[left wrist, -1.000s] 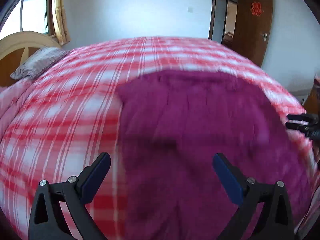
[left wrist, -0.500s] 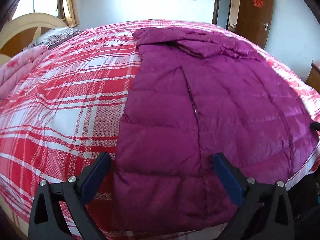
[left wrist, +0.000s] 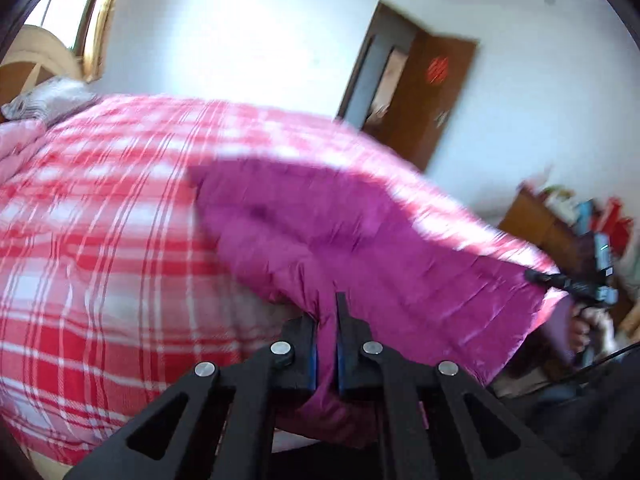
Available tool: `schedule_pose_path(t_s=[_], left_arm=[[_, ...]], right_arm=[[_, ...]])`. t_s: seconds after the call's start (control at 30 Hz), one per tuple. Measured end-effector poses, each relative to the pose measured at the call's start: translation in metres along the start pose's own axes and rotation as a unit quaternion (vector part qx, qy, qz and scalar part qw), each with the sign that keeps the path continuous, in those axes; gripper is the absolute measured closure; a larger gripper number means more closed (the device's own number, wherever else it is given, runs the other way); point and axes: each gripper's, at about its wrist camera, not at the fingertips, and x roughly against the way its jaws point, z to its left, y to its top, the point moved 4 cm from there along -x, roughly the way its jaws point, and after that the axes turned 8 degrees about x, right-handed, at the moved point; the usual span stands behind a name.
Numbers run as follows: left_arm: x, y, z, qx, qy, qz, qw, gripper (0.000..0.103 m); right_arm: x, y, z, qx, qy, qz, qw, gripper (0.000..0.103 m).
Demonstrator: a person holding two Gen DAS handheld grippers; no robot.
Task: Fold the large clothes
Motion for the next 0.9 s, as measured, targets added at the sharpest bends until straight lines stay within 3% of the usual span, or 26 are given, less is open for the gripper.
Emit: schedule_pose_path(t_s=[0.07,0.17,0.3,0.37,0.47,0.53,0.63,0.7,0.77,0.83,0.9], left_arm=[[0.022,0.017,-0.010,0.009,-0.030,-0.023,0.9993,0.098],[0.032,0.038,-0.019,-0.003,-0.040,-0.043,0.9983,0.097],[-0.009,0.067,-0.004,-0.035,-0.009,-0.030,0.9989,0.097],[-0.044,0.080,0.012,-0.050,0.025,-0.021,0.9982,0.092],[-0.103,0.092,0.042,-0.081,0.111,-0.004,0.9905,0.082],[-0.128,0.099,0.059,-0.063,0.125,0.009,0.9901,0.081],[-0.141,0.115,0.076,-0.020,0.115,0.001,0.9931,0.077],[-0.136,0.129,0.083,0.001,0.121,-0.026,0.9923,0.063],[-0.123,0.144,0.089,0.016,0.150,-0.078,0.9855,0.017],[-0.109,0.157,0.094,0.024,0.174,-0.131,0.9758,0.013],[-0.110,0.163,0.093,0.018,0.192,-0.144,0.9707,0.013]], right_arm=[[0.031,0.017,0.002,-0.005,0.013,-0.034,0.999,0.095],[0.072,0.044,0.008,-0.008,0.032,-0.092,0.995,0.095],[0.080,0.087,0.001,-0.012,0.028,-0.137,0.990,0.095],[0.058,0.111,-0.017,-0.027,0.025,-0.139,0.990,0.095],[0.006,0.138,-0.055,-0.058,-0.003,-0.119,0.991,0.095],[-0.031,0.149,-0.080,-0.083,-0.015,-0.101,0.991,0.096],[-0.079,0.155,-0.111,-0.120,-0.029,-0.072,0.990,0.096],[-0.097,0.155,-0.125,-0.127,-0.041,-0.061,0.989,0.096],[-0.114,0.158,-0.133,-0.131,-0.049,-0.051,0.989,0.096],[-0.124,0.162,-0.140,-0.131,-0.062,-0.044,0.988,0.096],[-0.131,0.165,-0.146,-0.140,-0.063,-0.038,0.987,0.096]])
